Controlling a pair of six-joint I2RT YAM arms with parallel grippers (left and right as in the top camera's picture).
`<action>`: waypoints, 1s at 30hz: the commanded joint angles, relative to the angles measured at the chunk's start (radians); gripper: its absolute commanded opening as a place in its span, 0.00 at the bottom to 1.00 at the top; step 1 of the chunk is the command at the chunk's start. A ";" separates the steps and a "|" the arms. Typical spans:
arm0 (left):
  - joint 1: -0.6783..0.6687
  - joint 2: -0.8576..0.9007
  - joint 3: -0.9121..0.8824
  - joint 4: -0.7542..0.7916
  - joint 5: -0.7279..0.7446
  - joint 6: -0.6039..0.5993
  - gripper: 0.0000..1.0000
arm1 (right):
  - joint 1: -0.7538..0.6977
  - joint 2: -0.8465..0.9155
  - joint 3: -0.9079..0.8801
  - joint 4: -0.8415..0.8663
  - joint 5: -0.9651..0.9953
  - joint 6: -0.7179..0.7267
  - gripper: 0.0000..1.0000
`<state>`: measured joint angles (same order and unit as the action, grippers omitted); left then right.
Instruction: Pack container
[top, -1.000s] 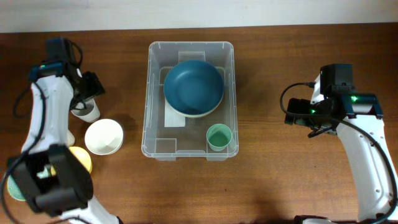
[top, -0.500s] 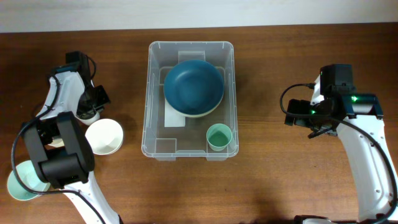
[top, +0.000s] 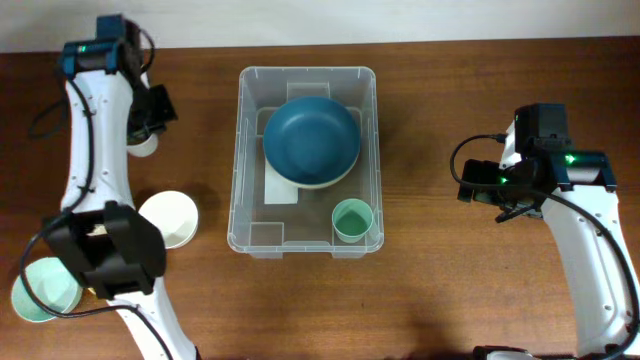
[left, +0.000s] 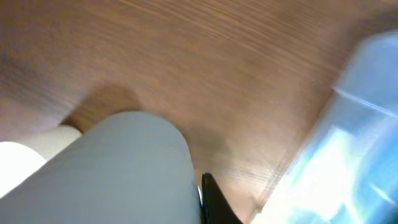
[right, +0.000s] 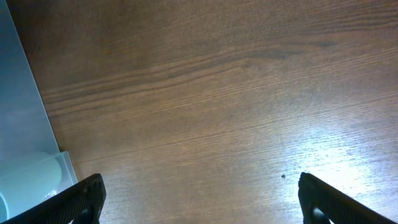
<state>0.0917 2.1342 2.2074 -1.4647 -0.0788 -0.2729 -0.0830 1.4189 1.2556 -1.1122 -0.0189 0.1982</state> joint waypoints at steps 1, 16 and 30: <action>-0.090 -0.023 0.148 -0.132 0.012 0.002 0.01 | -0.003 -0.017 0.020 -0.001 0.001 -0.007 0.95; -0.401 -0.202 0.223 -0.223 0.072 0.008 0.01 | -0.003 -0.017 0.020 -0.008 0.005 -0.007 0.95; -0.449 -0.614 -0.314 -0.223 -0.075 -0.165 0.01 | -0.003 -0.017 0.020 -0.015 0.005 -0.007 0.95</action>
<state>-0.3573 1.5658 2.0171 -1.6905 -0.0795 -0.3466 -0.0830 1.4181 1.2594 -1.1271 -0.0189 0.1978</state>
